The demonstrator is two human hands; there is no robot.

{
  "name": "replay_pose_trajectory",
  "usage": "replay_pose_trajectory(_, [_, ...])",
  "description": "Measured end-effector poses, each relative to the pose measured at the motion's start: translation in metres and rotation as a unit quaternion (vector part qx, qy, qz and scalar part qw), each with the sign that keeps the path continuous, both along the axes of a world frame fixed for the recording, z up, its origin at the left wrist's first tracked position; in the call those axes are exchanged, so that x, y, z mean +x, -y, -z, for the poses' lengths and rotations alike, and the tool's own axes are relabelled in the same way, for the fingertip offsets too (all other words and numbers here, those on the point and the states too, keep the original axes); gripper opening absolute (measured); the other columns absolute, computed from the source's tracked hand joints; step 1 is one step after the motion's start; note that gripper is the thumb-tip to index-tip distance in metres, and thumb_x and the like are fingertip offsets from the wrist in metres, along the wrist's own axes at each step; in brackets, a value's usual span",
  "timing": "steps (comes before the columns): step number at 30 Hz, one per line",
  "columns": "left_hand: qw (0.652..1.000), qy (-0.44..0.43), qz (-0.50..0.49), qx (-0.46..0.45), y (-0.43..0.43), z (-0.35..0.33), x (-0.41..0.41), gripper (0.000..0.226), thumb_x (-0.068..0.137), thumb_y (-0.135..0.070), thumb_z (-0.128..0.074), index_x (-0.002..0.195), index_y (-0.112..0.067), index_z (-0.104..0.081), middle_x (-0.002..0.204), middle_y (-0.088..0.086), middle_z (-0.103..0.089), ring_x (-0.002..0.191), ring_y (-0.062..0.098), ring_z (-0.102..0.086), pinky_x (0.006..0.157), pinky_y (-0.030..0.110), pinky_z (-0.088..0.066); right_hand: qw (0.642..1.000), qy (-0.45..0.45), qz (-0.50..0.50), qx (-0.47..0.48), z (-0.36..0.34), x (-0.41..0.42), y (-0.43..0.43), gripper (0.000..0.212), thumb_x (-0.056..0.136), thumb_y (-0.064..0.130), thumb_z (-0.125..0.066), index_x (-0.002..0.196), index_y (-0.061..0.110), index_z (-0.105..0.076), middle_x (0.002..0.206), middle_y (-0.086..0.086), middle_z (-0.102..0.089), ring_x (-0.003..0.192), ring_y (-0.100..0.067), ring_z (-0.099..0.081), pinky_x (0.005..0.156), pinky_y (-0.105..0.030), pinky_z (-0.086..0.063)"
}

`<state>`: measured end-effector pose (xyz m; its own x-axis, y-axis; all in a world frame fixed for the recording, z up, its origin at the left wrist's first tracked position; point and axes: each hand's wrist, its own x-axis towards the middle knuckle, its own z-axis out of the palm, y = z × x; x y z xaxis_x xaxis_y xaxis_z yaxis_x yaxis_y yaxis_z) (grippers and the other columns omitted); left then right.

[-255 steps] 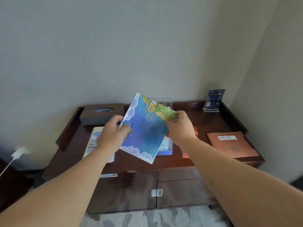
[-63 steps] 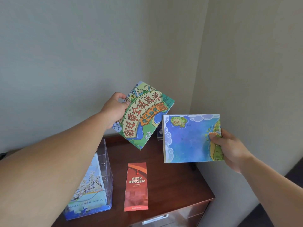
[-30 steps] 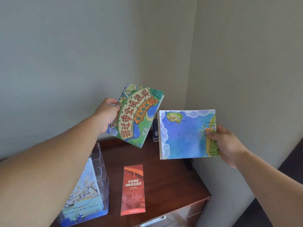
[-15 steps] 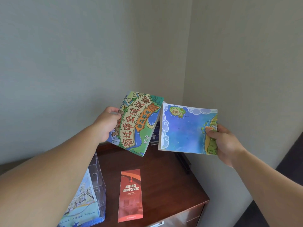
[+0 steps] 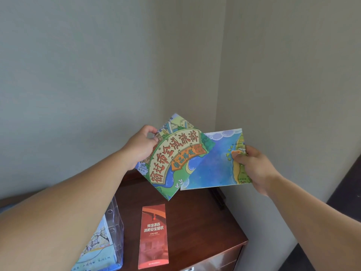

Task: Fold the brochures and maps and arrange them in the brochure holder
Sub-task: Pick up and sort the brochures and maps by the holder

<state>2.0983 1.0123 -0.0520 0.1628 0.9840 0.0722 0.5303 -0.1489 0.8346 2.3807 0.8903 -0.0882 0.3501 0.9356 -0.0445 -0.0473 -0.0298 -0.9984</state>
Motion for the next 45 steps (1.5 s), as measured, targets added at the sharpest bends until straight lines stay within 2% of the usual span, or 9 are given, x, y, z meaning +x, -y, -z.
replay_pose_trajectory(7, [0.976,-0.162,0.108,0.093,0.010,-0.017,0.026,0.011,0.102,-0.028,-0.043,0.108,-0.037,-0.048,0.088,0.003,-0.070,0.074,0.025,-0.070,0.063,0.040,-0.053,0.994,-0.066,-0.083,-0.035,-0.019,-0.017,-0.009,0.027,0.097,0.008,-0.050,0.115,0.013,-0.069,0.108,-0.014,-0.075,0.096,-0.035,-0.073,0.085,-0.054,-0.057])
replay_pose_trajectory(10, [0.970,-0.185,0.117,0.107,0.009,-0.020,0.024,0.012,0.103,-0.029,-0.043,0.110,-0.037,-0.048,0.085,-0.001,-0.066,0.071,0.023,-0.068,0.060,0.035,-0.049,0.988,-0.079,-0.123,-0.056,-0.023,-0.017,-0.008,0.030,0.099,0.007,-0.043,0.117,0.012,-0.067,0.109,-0.013,-0.075,0.096,-0.033,-0.073,0.074,-0.046,-0.061])
replay_pose_trajectory(16, [0.962,-0.190,0.143,0.134,0.014,-0.023,0.034,0.014,0.103,-0.031,-0.042,0.105,-0.044,-0.046,0.088,-0.012,-0.059,0.068,0.008,-0.062,0.053,0.027,-0.043,0.989,-0.024,-0.128,-0.068,-0.024,-0.031,-0.010,0.033,0.096,0.003,-0.040,0.109,0.012,-0.069,0.099,-0.012,-0.077,0.088,-0.030,-0.075,0.072,-0.042,-0.062])
replay_pose_trajectory(21, [0.961,-0.196,0.166,0.100,0.018,-0.021,0.033,0.010,0.102,-0.034,-0.043,0.110,-0.041,-0.046,0.087,0.005,-0.069,0.063,0.019,-0.062,0.056,0.035,-0.047,0.993,-0.044,-0.102,-0.049,-0.022,-0.037,-0.010,0.034,0.095,0.004,-0.038,0.103,0.012,-0.070,0.092,-0.009,-0.078,0.081,-0.027,-0.076,0.059,-0.035,-0.060])
replay_pose_trajectory(27, [0.964,-0.193,0.159,0.094,0.022,-0.025,0.038,0.011,0.101,-0.034,-0.047,0.111,-0.038,-0.046,0.079,-0.008,-0.064,0.059,0.001,-0.061,0.044,0.017,-0.038,0.993,-0.073,-0.079,-0.049,-0.023,-0.043,-0.011,0.030,0.097,0.016,-0.039,0.094,0.011,-0.068,0.083,-0.010,-0.077,0.072,-0.026,-0.076,0.058,-0.034,-0.059])
replay_pose_trajectory(31, [0.973,-0.162,0.121,0.114,0.025,-0.024,0.041,0.008,0.101,-0.031,-0.049,0.107,-0.037,-0.049,0.084,-0.010,-0.061,0.063,0.011,-0.065,0.051,0.025,-0.044,0.995,-0.029,-0.089,-0.037,-0.023,-0.045,-0.012,0.029,0.100,0.036,-0.045,0.106,0.014,-0.064,0.088,-0.005,-0.078,0.078,-0.024,-0.076,0.069,-0.036,-0.059])
replay_pose_trajectory(37, [0.967,-0.183,0.103,0.144,0.033,-0.022,0.046,0.008,0.100,-0.036,-0.048,0.106,-0.041,-0.048,0.076,-0.007,-0.063,0.057,0.016,-0.060,0.052,0.028,-0.036,0.994,0.046,-0.096,-0.040,-0.017,-0.039,-0.011,0.017,0.098,0.015,-0.059,0.115,0.017,-0.059,0.099,-0.001,-0.077,0.087,-0.022,-0.076,0.082,-0.045,-0.059])
replay_pose_trajectory(41, [0.944,-0.212,0.005,0.255,0.029,-0.017,0.042,0.035,0.094,-0.039,-0.056,0.128,-0.032,-0.050,0.123,0.003,-0.057,0.113,0.028,-0.054,0.090,0.040,-0.041,0.997,-0.001,-0.070,-0.023,-0.012,-0.032,-0.009,0.012,0.099,0.011,-0.056,0.107,0.017,-0.063,0.098,-0.004,-0.078,0.087,-0.024,-0.075,0.078,-0.043,-0.059])
replay_pose_trajectory(45, [0.995,0.047,-0.082,-0.004,0.026,-0.006,0.036,0.059,0.093,-0.054,-0.053,0.138,-0.018,-0.044,0.132,0.008,-0.058,0.117,0.030,-0.058,0.094,0.040,-0.046,0.997,-0.052,-0.053,-0.002,-0.014,-0.021,-0.010,0.015,0.099,0.008,-0.054,0.109,0.016,-0.063,0.101,-0.007,-0.077,0.091,-0.029,-0.075,0.081,-0.050,-0.058])
